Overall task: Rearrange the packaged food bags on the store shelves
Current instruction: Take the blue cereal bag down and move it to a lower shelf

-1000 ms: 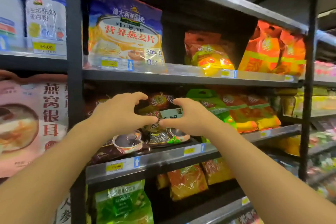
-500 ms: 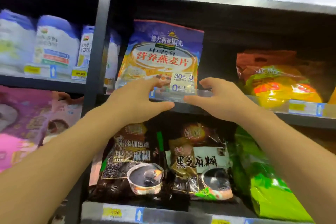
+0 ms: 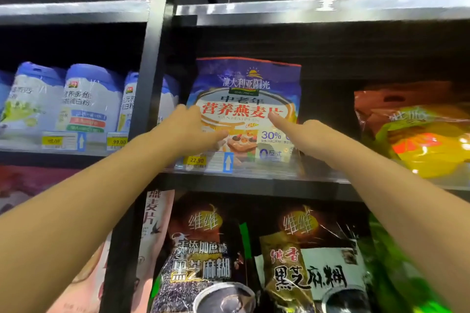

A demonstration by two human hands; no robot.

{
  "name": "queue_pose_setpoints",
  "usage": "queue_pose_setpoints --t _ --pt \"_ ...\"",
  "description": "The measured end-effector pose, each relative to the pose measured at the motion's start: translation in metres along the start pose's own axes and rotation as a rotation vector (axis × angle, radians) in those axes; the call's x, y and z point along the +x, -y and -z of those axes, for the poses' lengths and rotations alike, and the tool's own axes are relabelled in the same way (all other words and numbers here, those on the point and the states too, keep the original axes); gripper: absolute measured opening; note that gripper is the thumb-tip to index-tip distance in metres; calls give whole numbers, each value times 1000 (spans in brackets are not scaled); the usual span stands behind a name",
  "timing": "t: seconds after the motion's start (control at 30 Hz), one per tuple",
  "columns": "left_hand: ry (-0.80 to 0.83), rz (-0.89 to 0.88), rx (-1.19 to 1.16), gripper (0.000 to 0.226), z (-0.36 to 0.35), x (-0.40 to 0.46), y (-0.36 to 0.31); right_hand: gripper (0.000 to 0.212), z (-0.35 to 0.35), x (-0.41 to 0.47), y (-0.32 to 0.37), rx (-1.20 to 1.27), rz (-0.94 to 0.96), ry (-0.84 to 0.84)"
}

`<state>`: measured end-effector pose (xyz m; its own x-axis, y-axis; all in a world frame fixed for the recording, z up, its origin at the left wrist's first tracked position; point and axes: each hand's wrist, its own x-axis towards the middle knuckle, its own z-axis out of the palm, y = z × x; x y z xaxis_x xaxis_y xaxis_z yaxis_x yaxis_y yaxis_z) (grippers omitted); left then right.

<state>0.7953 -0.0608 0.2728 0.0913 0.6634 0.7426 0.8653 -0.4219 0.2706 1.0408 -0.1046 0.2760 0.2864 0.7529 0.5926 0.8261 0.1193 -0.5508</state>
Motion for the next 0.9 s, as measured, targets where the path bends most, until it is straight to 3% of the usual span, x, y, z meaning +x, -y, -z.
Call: queue_pose_setpoints --t 0.1,0.27,0.33,0.4,0.47,0.67,0.73,0.83,0.9 --pt "-9 119 -21 104 -7 16 0 106 -2 8 4 45 -26 87" --pt "68 115 15 103 -6 29 4 58 -10 30 -2 145 3 138" --pt "126 96 -46 87 -7 31 6 56 -13 36 -6 231 13 162" --pt "195 75 -223 53 -11 32 10 59 -15 40 -9 251 24 187" --pt "209 80 -318 35 -15 34 14 58 -17 44 -12 262 43 201" --pt "205 152 -458 32 -15 31 13 43 -18 42 -15 283 138 186" --pt "140 189 -489 46 -17 29 14 41 -18 38 -15 286 173 171" --pt "33 231 -460 101 -23 28 18 48 -19 35 -15 260 237 135" --pt "52 235 -481 132 -24 29 20 66 -20 33 -16 243 260 102"
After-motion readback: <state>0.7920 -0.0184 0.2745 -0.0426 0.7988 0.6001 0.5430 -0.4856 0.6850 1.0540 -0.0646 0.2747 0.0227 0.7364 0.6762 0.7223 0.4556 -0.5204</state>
